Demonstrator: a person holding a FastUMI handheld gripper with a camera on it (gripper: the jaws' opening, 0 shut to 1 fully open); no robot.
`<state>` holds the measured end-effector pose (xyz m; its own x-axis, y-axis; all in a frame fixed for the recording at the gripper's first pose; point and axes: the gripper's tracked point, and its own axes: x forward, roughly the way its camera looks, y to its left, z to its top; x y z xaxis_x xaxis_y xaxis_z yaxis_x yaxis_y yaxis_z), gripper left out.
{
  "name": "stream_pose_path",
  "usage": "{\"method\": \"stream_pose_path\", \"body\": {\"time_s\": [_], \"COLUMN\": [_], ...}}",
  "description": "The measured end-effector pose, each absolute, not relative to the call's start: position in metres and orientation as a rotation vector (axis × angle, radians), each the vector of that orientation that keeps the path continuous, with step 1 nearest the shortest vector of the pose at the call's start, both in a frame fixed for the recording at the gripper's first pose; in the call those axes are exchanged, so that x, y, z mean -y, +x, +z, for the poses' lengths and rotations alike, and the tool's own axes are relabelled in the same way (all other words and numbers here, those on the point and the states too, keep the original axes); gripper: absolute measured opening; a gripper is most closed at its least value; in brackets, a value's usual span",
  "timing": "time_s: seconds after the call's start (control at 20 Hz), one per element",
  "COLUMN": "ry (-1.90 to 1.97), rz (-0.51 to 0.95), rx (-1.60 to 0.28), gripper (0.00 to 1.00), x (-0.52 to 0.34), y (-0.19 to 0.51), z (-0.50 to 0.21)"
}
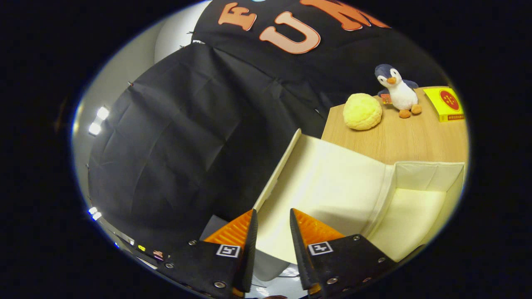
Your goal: Open the storage box then place both shoes into the box .Put the left shoe in first, then the right shoe, with the right side of both shoes facing outward in a uniform manner.
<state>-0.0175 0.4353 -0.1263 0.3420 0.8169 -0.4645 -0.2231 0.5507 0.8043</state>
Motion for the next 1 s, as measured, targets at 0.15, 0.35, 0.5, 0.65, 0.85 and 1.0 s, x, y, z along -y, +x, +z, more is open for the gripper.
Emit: {"method": "stream_pose_path", "body": {"time_s": [0.15,0.35,0.5,0.65,0.85,1.0], "ry": [0.613,0.558,0.489,0.432,0.322,0.233], "rz": [0.711,0.627,0.553,0.476,0.327,0.231], "rx": [-0.982,-0.968,-0.953,-0.944,-0.932,-0.986], "gripper": [0.68,0.76,0.76,0.77,0.87,0.87], "x": [-0.412,-0.361,-0.308,-0.254,-0.178,-0.130], "y": [-0.016,-0.022,-0.031,-0.040,-0.051,-0.074], "z": [-0.141,-0.156,-0.169,-0.182,-0.207,-0.241]}}
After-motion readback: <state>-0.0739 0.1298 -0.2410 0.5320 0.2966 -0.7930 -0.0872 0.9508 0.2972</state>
